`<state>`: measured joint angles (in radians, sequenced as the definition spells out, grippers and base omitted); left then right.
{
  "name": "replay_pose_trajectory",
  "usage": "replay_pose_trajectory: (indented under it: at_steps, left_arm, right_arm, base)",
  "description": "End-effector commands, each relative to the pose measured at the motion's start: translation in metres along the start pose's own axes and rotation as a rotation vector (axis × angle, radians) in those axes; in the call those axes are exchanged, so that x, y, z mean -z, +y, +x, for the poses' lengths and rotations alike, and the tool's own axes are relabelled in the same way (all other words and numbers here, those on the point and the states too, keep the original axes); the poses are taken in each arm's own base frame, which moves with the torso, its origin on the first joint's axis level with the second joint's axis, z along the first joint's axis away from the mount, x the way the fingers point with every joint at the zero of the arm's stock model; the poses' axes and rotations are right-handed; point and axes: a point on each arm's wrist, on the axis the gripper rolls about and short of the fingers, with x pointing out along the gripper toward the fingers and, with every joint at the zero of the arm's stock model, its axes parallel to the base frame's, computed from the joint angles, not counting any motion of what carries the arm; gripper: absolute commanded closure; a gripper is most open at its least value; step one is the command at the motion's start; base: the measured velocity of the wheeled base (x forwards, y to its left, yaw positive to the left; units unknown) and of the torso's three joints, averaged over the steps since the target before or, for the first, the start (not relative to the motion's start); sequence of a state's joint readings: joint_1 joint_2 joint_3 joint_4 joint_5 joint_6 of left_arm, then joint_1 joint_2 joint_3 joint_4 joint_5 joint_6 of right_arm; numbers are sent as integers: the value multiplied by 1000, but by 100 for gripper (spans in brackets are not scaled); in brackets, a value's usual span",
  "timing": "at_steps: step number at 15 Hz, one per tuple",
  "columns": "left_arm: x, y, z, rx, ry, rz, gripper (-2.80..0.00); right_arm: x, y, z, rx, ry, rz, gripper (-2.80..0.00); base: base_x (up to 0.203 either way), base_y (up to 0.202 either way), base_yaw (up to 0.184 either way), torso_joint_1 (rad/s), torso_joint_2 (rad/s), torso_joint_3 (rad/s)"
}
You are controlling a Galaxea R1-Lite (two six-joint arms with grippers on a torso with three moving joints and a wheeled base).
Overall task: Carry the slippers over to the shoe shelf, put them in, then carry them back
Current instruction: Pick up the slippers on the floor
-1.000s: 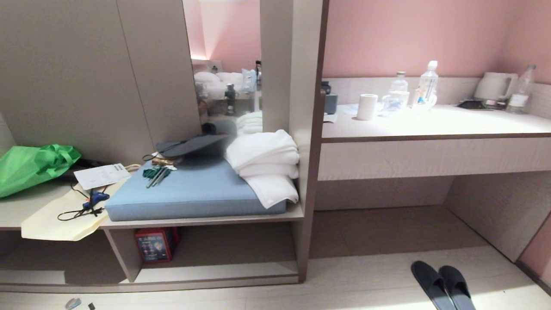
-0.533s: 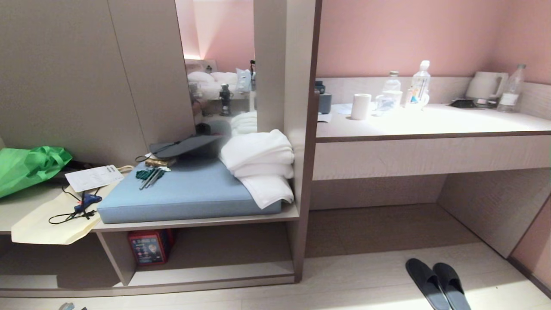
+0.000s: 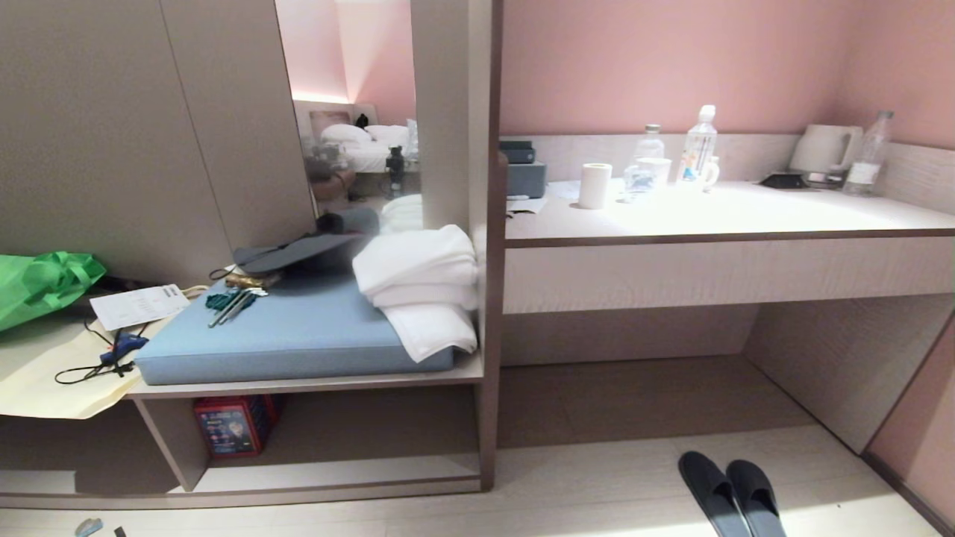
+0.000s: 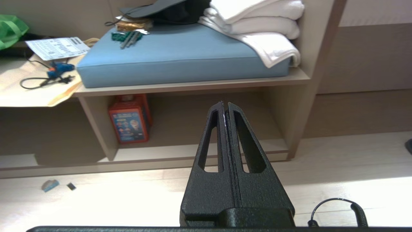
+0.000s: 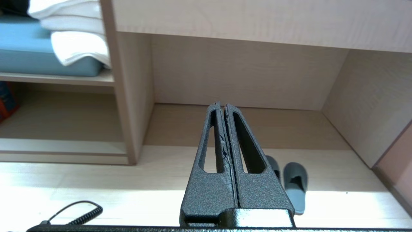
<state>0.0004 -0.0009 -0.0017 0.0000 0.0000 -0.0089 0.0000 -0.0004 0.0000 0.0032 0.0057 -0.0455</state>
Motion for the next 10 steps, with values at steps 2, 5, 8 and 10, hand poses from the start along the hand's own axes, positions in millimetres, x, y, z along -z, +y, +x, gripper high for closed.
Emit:
replay_pose_trajectory:
  at_steps: [2, 5, 8, 10]
  left_arm:
    - [0, 0, 0, -1, 1, 0, 0]
    - [0, 0, 0, -1, 0, 0, 0]
    - [0, 0, 0, -1, 1, 0, 0]
    - [0, 0, 0, -1, 1, 0, 0]
  right_arm:
    - [0, 0, 0, 0, 1, -1, 0]
    - [0, 0, 0, -1, 2, -2, 0]
    - [0, 0, 0, -2, 2, -3, 0]
    - [0, 0, 0, -2, 0, -4, 0]
  base:
    - [0, -195, 0, 2, 3, 1]
    - [0, -198, 1, 1, 1, 4]
    - [0, -196, 2, 3, 1, 3]
    - [0, -193, 3, 5, 4, 7]
